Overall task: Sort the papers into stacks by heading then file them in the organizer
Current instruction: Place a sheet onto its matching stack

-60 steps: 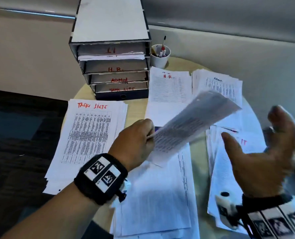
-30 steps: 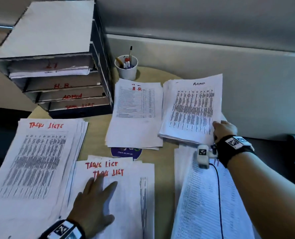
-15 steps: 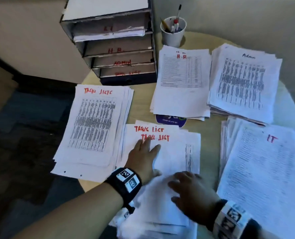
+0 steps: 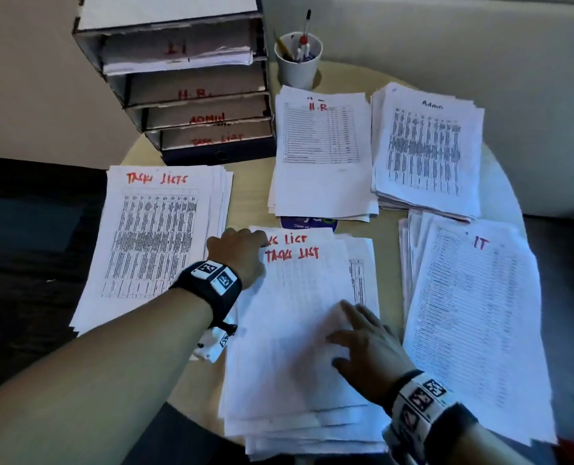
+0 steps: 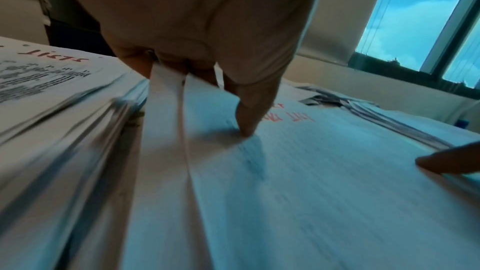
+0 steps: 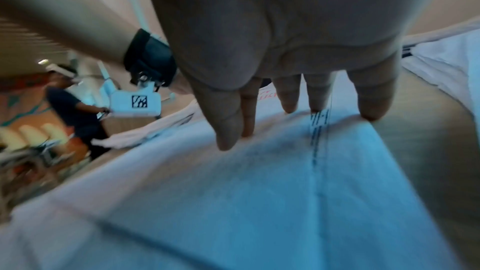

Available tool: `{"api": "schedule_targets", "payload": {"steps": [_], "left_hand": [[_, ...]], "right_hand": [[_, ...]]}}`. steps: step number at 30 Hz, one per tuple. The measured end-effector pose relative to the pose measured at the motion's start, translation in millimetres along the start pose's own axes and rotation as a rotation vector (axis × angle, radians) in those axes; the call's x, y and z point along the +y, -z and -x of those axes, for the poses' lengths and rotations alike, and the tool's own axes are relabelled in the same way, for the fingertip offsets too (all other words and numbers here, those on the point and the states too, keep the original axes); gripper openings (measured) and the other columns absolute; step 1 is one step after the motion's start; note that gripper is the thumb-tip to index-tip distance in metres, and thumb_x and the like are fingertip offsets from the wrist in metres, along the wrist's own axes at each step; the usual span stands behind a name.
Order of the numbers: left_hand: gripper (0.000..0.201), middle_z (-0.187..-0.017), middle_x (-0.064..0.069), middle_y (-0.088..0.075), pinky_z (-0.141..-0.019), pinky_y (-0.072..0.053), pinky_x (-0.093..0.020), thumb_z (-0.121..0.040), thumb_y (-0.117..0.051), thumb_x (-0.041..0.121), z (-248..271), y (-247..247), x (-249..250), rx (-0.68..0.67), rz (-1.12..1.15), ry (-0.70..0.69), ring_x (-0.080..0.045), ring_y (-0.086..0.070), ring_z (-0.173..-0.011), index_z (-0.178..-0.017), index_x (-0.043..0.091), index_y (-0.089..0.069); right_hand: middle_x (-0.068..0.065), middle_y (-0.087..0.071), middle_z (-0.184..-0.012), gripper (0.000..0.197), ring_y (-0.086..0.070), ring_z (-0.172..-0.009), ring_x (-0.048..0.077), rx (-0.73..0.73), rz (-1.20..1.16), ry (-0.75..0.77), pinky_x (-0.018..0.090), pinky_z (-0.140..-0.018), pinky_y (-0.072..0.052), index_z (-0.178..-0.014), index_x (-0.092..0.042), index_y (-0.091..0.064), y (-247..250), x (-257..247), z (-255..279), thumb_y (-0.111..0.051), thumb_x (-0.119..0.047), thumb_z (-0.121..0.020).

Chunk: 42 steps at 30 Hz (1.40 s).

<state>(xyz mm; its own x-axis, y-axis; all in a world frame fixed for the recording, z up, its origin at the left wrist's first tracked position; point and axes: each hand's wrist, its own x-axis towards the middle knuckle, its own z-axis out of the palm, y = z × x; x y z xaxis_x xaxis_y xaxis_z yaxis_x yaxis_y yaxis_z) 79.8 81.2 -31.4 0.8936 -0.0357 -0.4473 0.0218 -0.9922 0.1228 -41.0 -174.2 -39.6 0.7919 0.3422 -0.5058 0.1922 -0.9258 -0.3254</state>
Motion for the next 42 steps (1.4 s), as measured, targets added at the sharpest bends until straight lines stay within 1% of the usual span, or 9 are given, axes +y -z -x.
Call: {"api": "schedule_targets", "payload": {"steps": [7, 12, 15, 19, 24, 30, 33, 37, 42], "left_hand": [[0.013, -0.088, 0.01, -0.069, -0.08, -0.049, -0.023, -0.086, -0.074, 0.008, 41.3, 9.8, -24.4, 0.178, 0.743, -0.288, -0.006, -0.064, -0.086, -0.087, 0.021, -0.075], [0.011, -0.072, 0.012, -0.069, -0.064, -0.05, -0.019, -0.079, -0.081, 0.027, 60.8, 3.6, -32.2, 0.207, 0.851, -0.276, -0.003, -0.062, -0.069, -0.076, 0.021, -0.073], [0.028, -0.063, 0.009, -0.06, -0.053, -0.043, -0.018, -0.076, -0.081, 0.036, 52.8, 4.2, -36.5, 0.155, 0.948, -0.138, -0.005, -0.051, -0.056, -0.071, 0.013, -0.067], [0.027, -0.1, -0.006, -0.073, -0.078, -0.053, -0.027, -0.084, -0.076, 0.003, 46.1, -8.5, -43.8, -0.047, 1.342, -0.02, -0.013, -0.065, -0.084, -0.106, 0.017, -0.071], [0.025, -0.1, -0.011, -0.077, -0.091, -0.055, -0.04, -0.087, -0.068, -0.007, 47.5, -27.8, -45.8, 0.043, 1.461, 0.172, -0.027, -0.071, -0.093, -0.105, 0.009, -0.073], [0.01, -0.092, -0.003, -0.078, -0.085, -0.059, -0.046, -0.088, -0.073, 0.009, 48.3, -28.6, -49.8, 0.235, 1.369, 0.305, -0.031, -0.072, -0.091, -0.095, 0.015, -0.077], [0.013, -0.087, 0.002, -0.077, -0.077, -0.059, -0.034, -0.092, -0.069, 0.011, 54.4, -25.6, -44.8, 0.257, 1.404, 0.237, -0.016, -0.073, -0.082, -0.103, 0.01, -0.075], [0.013, -0.078, 0.009, -0.071, -0.065, -0.049, -0.02, -0.1, -0.056, 0.009, 70.9, -25.3, -23.7, 0.097, 1.401, 0.063, -0.005, -0.062, -0.068, -0.099, 0.007, -0.069], [0.012, -0.103, -0.023, -0.07, -0.084, -0.053, -0.044, -0.1, -0.052, 0.003, 72.5, -33.1, -17.7, -0.046, 1.597, 0.102, -0.033, -0.066, -0.089, -0.103, 0.003, -0.063]], "right_hand": [[-0.009, -0.054, -0.13, 0.082, -0.055, -0.117, 0.012, 0.5, -0.617, -0.334, 0.031, -0.098, -0.046, -0.142, -0.026, -0.042, 31.3, 3.0, -6.9, -0.085, -0.031, -0.072], [-0.015, -0.072, -0.075, 0.019, -0.071, -0.073, 0.008, 0.53, -0.799, -0.31, 0.031, -0.069, -0.058, -0.079, -0.032, -0.069, 44.4, -1.4, -17.2, -0.083, -0.02, -0.075], [-0.015, -0.072, -0.071, 0.013, -0.066, -0.061, -0.005, 0.532, -0.849, -0.309, 0.021, -0.061, -0.057, -0.08, -0.027, -0.072, 45.4, -2.3, -19.8, -0.08, -0.017, -0.079], [-0.004, -0.068, -0.068, 0.006, -0.058, -0.047, -0.006, 0.566, -0.931, -0.334, 0.01, -0.043, -0.044, -0.083, -0.015, -0.073, 44.5, 4.6, -22.2, -0.071, -0.011, -0.087], [-0.002, -0.067, -0.07, 0.016, -0.062, -0.069, 0.025, 0.648, -0.88, -0.345, 0.034, -0.068, -0.054, -0.081, -0.021, -0.069, 39.8, 28.3, -27.9, -0.061, -0.014, -0.093], [0.01, -0.074, -0.086, 0.017, -0.068, -0.079, 0.027, 0.628, -1.568, -0.174, 0.033, -0.073, -0.057, -0.09, -0.005, -0.072, 51.0, 62.0, -3.8, -0.069, -0.006, -0.074], [0.025, -0.072, -0.094, 0.017, -0.069, -0.079, 0.03, 0.517, -1.539, -0.121, 0.034, -0.072, -0.058, -0.09, 0.004, -0.069, 51.9, 51.5, 5.4, -0.066, 0.002, -0.074], [-0.001, -0.076, -0.105, 0.044, -0.072, -0.092, 0.01, 0.371, -1.233, -0.13, 0.022, -0.082, -0.056, -0.113, -0.019, -0.071, 39.7, 24.4, 3.4, -0.073, 0.006, -0.077], [-0.013, -0.074, -0.108, 0.052, -0.068, -0.103, 0.004, 0.378, -1.099, -0.159, 0.017, -0.093, -0.051, -0.123, -0.026, -0.067, 17.9, 16.0, -3.8, -0.078, -0.005, -0.077]]}}
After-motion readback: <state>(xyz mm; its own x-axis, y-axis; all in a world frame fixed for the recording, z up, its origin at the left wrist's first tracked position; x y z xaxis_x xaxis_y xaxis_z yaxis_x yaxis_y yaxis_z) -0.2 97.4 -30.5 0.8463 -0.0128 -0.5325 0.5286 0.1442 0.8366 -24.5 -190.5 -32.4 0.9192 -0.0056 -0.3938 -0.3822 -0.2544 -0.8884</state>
